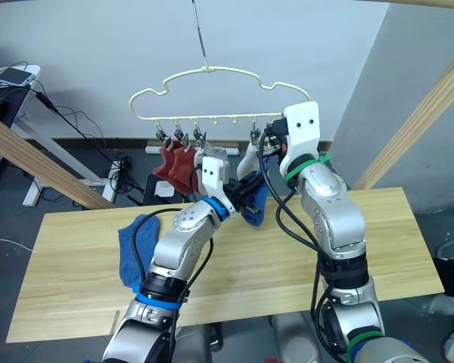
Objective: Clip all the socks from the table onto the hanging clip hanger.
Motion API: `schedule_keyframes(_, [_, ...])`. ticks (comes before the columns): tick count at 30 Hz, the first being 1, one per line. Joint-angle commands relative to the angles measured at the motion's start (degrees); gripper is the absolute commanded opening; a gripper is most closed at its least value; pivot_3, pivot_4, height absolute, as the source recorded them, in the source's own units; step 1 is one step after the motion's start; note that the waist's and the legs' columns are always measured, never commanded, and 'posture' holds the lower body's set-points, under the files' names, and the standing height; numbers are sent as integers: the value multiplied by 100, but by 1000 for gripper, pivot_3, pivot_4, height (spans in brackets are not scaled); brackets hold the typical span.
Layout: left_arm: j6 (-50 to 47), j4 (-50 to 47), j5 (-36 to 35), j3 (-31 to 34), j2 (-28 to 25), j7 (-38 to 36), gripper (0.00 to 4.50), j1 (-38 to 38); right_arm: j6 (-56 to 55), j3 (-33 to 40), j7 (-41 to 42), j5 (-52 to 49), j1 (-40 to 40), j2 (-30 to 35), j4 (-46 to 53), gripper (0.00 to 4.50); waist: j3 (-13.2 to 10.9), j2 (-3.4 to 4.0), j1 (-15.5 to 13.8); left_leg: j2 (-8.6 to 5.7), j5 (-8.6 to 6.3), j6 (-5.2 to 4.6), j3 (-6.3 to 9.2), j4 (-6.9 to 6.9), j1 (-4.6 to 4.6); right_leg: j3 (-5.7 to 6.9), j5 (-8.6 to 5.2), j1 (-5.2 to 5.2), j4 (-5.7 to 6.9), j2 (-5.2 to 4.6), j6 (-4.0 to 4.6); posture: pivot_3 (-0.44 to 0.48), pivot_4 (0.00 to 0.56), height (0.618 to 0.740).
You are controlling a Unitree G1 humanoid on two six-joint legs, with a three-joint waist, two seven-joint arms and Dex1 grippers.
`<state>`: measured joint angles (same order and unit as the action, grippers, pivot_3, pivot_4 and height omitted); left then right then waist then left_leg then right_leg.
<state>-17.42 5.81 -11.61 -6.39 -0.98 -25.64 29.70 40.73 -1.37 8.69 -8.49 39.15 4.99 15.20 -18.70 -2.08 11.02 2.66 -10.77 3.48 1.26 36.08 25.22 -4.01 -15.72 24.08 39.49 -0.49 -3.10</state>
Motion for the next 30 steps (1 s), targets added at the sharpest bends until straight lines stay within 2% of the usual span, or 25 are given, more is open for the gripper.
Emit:
schedule_keyframes(1, [-8, -161, -126, -32, 129, -13, 13, 163, 35, 45, -11, -58, 22, 31, 296, 0, 0, 0, 3, 0, 0, 0, 0, 0, 1, 0, 0, 0, -1, 0, 0, -321, 292, 732])
schedule_keyframes(30, [-459, -521, -537, 34, 323, 89, 13, 355, 124, -16, 15, -55, -84, -16, 302, 0, 0, 0, 18, -1, 0, 0, 1, 0, 2, 2, 0, 0, -4, 0, 0, -309, 288, 732])
